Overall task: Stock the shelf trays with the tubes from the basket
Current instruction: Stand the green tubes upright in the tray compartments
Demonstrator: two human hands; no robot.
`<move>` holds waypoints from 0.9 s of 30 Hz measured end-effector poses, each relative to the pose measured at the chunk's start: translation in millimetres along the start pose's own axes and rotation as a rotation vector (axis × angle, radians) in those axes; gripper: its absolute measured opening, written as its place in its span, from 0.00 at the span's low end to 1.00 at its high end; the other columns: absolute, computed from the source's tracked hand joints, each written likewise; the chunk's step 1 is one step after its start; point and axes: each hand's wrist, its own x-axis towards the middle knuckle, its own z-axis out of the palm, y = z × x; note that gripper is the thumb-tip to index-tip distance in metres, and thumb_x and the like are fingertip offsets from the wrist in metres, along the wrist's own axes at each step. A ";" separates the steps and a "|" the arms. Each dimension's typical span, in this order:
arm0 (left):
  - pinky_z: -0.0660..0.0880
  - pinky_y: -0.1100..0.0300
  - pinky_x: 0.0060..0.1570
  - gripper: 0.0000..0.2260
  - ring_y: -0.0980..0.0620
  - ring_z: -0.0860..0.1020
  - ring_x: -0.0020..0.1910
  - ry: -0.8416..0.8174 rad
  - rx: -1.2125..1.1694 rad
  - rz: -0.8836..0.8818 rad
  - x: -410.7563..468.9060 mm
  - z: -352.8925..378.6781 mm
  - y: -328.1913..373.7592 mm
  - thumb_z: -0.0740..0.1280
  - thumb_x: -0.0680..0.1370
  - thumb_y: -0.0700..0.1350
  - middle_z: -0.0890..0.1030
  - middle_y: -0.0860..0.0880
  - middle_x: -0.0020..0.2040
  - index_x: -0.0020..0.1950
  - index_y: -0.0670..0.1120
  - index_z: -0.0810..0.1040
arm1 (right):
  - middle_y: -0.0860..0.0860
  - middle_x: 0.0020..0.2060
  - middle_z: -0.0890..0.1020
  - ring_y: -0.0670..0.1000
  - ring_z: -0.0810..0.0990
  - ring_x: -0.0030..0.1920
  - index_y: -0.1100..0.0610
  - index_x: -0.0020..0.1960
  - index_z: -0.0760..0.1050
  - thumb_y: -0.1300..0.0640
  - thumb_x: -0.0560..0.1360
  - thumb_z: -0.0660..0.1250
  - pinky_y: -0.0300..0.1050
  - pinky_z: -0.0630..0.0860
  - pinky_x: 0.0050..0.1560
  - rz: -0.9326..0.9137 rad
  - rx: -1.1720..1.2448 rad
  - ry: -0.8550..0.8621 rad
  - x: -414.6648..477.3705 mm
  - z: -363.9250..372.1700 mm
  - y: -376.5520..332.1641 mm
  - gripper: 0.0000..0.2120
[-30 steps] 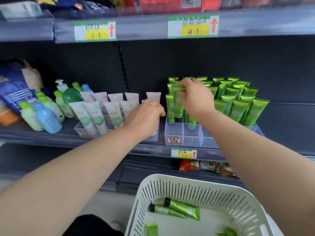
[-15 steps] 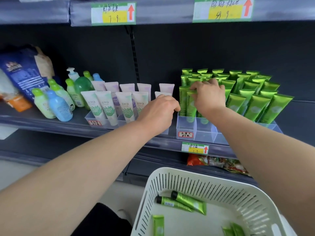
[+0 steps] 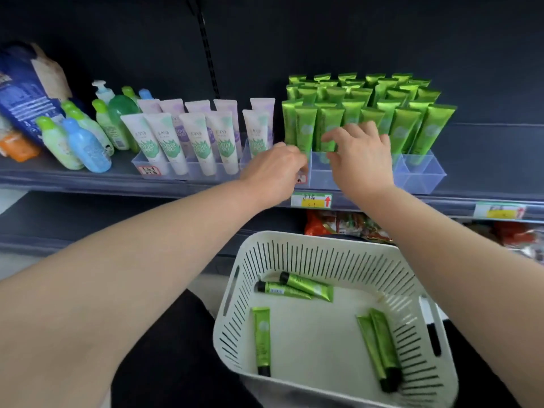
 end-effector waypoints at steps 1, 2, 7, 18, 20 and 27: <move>0.74 0.48 0.51 0.14 0.46 0.72 0.59 -0.012 -0.011 0.003 -5.7 6.6 5.0 0.61 0.78 0.34 0.78 0.48 0.58 0.58 0.46 0.80 | 0.53 0.55 0.79 0.59 0.70 0.59 0.53 0.60 0.75 0.57 0.76 0.65 0.54 0.65 0.51 0.000 0.005 -0.009 -14.4 0.5 0.9 0.13; 0.74 0.48 0.51 0.13 0.46 0.72 0.60 -0.024 -0.021 0.004 -12.4 14.0 9.7 0.61 0.78 0.35 0.78 0.49 0.58 0.59 0.46 0.79 | 0.53 0.54 0.79 0.59 0.70 0.59 0.53 0.60 0.75 0.57 0.76 0.65 0.53 0.65 0.50 0.000 0.006 -0.021 -29.3 2.1 1.9 0.13; 0.73 0.48 0.54 0.14 0.47 0.72 0.59 -0.137 -0.086 -0.009 -48.7 60.2 24.6 0.62 0.78 0.36 0.78 0.50 0.58 0.59 0.48 0.79 | 0.52 0.51 0.80 0.59 0.73 0.56 0.52 0.57 0.77 0.58 0.74 0.67 0.53 0.68 0.48 0.029 0.049 -0.094 -104.3 22.6 13.1 0.12; 0.75 0.53 0.52 0.13 0.46 0.77 0.53 -0.517 -0.107 -0.156 -107.9 171.2 36.3 0.63 0.76 0.35 0.79 0.48 0.54 0.57 0.48 0.79 | 0.57 0.65 0.69 0.58 0.71 0.63 0.55 0.68 0.68 0.64 0.76 0.59 0.52 0.71 0.63 0.463 0.062 -1.102 -241.4 99.0 68.2 0.20; 0.76 0.50 0.51 0.13 0.46 0.78 0.51 -0.549 -0.109 -0.150 -114.1 181.2 39.3 0.61 0.76 0.34 0.79 0.46 0.52 0.55 0.46 0.79 | 0.61 0.67 0.67 0.61 0.70 0.64 0.59 0.69 0.64 0.63 0.77 0.56 0.52 0.70 0.63 0.423 -0.002 -1.206 -253.9 107.8 68.1 0.20; 0.73 0.54 0.39 0.13 0.46 0.78 0.47 -0.657 -0.083 -0.184 -123.1 211.0 35.9 0.62 0.76 0.34 0.78 0.44 0.54 0.59 0.43 0.76 | 0.62 0.70 0.61 0.65 0.64 0.67 0.60 0.73 0.56 0.62 0.77 0.54 0.58 0.68 0.65 0.434 -0.119 -1.296 -263.2 136.7 62.4 0.25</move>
